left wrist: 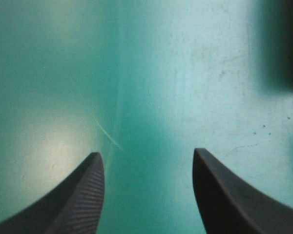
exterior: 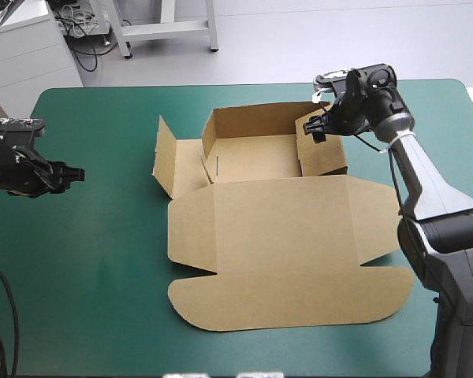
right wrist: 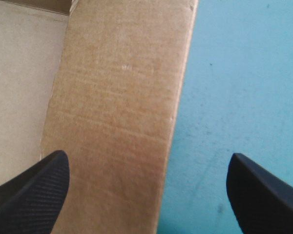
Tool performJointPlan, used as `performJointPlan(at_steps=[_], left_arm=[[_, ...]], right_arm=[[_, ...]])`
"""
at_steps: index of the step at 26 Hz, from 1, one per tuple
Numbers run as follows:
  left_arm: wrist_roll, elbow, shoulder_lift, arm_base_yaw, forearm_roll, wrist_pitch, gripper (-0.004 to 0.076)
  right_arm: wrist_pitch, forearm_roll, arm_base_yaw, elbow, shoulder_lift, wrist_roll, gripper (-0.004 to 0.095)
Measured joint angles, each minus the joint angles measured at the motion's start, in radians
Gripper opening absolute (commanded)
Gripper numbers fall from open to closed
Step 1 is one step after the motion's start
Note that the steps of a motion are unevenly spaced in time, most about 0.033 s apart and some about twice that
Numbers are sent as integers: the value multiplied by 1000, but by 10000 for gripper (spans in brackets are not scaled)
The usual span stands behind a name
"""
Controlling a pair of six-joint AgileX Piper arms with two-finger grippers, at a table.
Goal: Fold the box
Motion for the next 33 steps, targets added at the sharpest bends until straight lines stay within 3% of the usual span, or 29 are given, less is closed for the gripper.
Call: performJointPlan(at_steps=[3, 6, 7, 10, 23, 33], left_arm=[[3, 0, 0, 0, -18, 0, 389], [6, 0, 0, 0, -21, 0, 389], [7, 0, 0, 0, -21, 0, 389], [7, 0, 0, 0, -21, 0, 389], [11, 0, 0, 0, -21, 0, 373], [51, 0, 0, 0, -35, -32, 349]], right_arm=[[0, 55, -18, -54, 97, 0, 759], [10, 63, -24, -64, 149, 15, 463], [10, 65, -24, -64, 151, 15, 292], [21, 73, -24, -64, 153, 15, 5], [24, 81, -35, -65, 127, 34, -18], [24, 105, -110, -65, -88, 11, -18]])
